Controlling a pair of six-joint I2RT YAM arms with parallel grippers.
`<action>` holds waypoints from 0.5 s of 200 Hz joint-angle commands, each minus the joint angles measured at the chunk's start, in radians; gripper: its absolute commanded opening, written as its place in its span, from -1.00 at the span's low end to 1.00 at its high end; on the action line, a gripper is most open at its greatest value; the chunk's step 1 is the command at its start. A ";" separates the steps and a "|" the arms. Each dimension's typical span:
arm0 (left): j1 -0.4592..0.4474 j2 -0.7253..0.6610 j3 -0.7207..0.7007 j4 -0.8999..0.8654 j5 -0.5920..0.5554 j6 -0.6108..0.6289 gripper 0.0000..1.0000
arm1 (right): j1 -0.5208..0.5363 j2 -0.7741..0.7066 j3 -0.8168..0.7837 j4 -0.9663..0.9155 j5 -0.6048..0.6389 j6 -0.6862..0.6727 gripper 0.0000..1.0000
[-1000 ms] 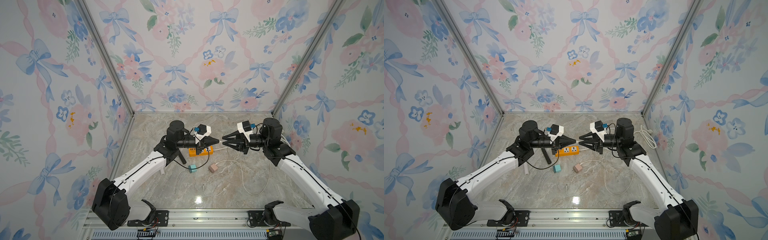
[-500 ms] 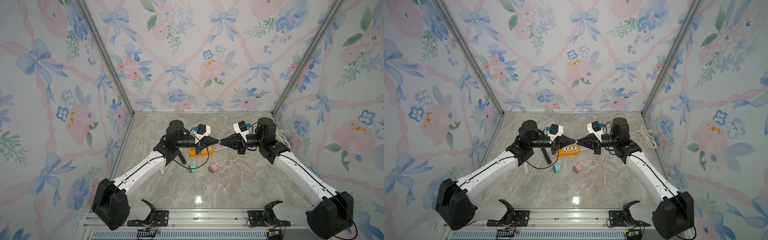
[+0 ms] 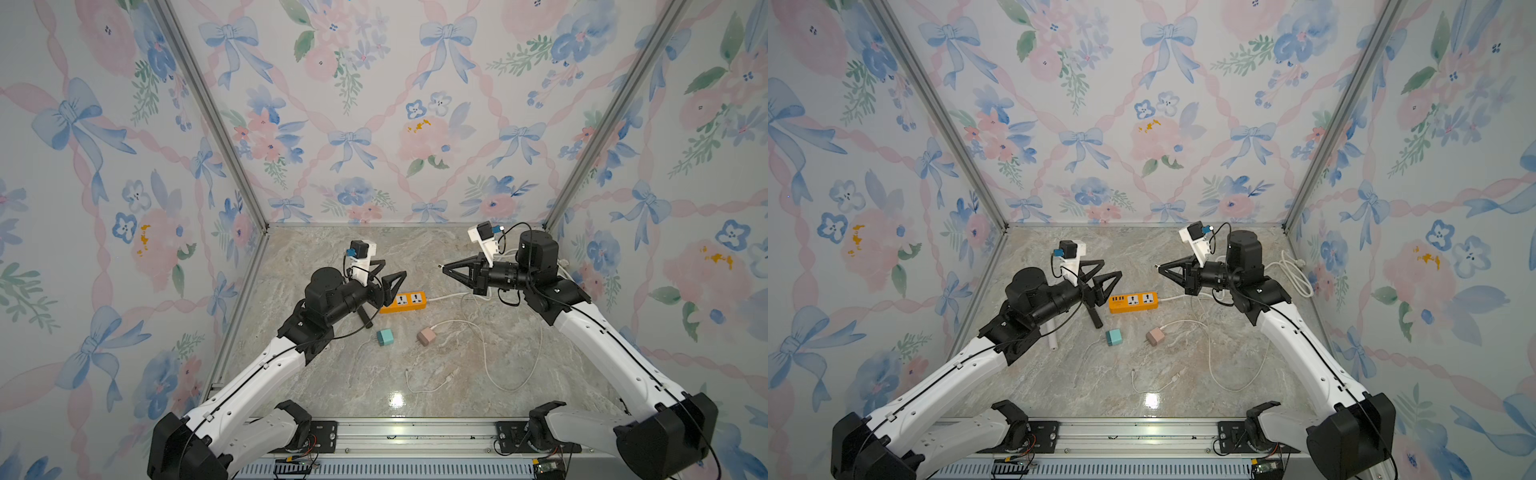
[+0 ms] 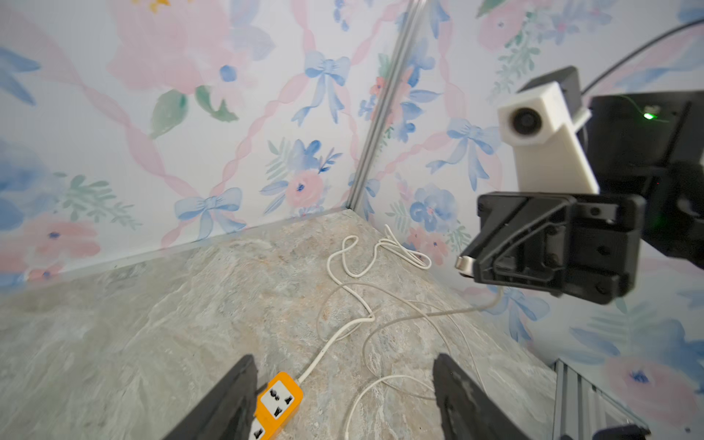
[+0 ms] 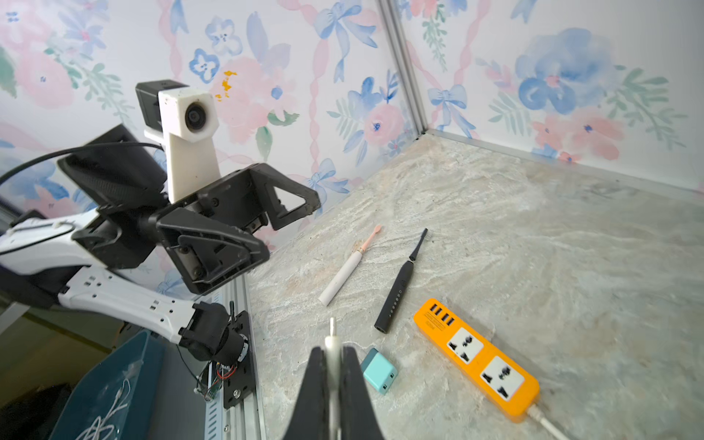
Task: Charge the electric toothbrush
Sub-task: Pick up the electric toothbrush from the center of the board.
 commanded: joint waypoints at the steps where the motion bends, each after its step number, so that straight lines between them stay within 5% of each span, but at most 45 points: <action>1: 0.033 -0.021 -0.088 -0.148 -0.269 -0.412 0.26 | 0.021 -0.042 0.019 -0.108 0.194 0.198 -1.00; 40: 0.054 0.088 -0.141 -0.183 -0.367 -0.627 -0.05 | 0.050 -0.076 0.024 -0.194 0.273 0.238 -1.00; 74: 0.064 0.300 -0.027 -0.294 -0.384 -0.679 -0.06 | 0.053 -0.105 0.019 -0.251 0.301 0.241 -1.00; 100: 0.056 0.410 0.054 -0.442 -0.511 -0.736 -0.06 | 0.053 -0.111 0.010 -0.267 0.305 0.242 -1.00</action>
